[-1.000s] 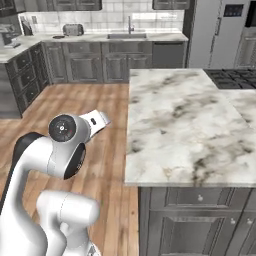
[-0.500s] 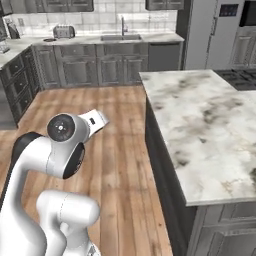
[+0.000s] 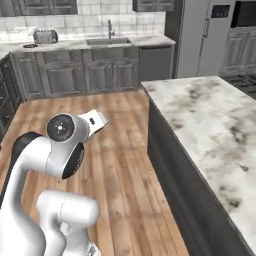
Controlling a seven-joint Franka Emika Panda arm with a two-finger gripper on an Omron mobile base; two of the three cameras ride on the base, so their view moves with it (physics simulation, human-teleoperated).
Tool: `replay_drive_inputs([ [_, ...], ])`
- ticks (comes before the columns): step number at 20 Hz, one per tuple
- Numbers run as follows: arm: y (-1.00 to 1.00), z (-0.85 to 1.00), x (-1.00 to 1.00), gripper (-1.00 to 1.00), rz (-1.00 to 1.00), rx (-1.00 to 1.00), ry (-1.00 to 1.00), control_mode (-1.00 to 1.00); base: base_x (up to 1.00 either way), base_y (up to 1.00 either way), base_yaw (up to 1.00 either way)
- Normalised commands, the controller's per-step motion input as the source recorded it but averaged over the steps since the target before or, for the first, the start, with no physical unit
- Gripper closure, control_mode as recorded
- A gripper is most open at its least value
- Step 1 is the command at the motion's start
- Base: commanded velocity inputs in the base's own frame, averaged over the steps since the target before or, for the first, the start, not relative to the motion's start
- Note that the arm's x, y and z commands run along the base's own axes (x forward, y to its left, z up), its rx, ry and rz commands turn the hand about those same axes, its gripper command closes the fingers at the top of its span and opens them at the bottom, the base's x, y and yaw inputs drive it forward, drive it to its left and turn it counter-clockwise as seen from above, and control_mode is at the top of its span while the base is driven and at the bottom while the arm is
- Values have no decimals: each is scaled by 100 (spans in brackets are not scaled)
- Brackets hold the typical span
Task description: Move the hot dog bun to the plate on the dining table and place the condiment next to that plate. Then navigate to the fridge and take the sausage and place it on the plate as well.
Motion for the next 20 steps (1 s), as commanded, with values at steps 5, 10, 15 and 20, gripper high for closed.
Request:
replay_drive_inputs([
  [5,0,0,0,-100,0,0,0,100,100,68,-23],
  [10,0,0,0,-100,0,0,0,100,100,32,-24],
  [15,0,0,0,-100,0,0,0,100,100,51,-33],
  [20,0,0,0,-100,0,0,0,100,100,61,-35],
])
